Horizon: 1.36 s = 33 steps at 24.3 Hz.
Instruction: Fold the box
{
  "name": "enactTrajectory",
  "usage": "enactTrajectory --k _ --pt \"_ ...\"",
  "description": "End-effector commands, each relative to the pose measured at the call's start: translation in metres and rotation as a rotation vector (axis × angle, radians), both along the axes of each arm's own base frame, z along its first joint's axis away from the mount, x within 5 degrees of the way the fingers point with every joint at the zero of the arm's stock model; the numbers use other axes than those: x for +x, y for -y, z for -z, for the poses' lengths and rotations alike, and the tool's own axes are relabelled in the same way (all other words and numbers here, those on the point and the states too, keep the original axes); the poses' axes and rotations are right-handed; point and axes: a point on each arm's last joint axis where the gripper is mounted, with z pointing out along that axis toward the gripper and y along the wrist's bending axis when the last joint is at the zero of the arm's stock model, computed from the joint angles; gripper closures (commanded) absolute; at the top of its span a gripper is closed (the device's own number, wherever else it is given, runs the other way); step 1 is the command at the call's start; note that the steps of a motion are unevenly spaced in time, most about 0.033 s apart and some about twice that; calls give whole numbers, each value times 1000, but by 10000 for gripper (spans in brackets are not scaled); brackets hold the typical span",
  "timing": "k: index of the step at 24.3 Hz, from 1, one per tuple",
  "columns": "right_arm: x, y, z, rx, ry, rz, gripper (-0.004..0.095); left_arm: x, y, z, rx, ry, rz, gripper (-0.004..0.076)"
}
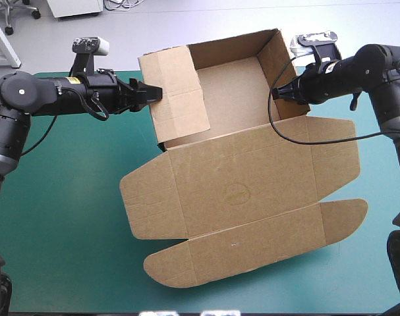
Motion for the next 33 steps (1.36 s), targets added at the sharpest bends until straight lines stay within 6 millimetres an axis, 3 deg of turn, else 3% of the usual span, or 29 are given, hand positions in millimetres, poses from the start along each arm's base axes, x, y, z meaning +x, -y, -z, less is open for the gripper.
enactTrajectory --k 1,7,23,33 --pt "-16 -7 -28 94 104 -16 906 -3 4 -15 -86 23 -15 289" --pt "-19 -19 -26 26 116 -19 907 7 31 -7 -116 13 -4 283" --pt "-23 -36 -26 9 128 -40 906 20 28 4 -133 -90 -186 285" --pt "-24 -36 -26 5 122 -36 906 13 57 17 122 -12 -258 311"
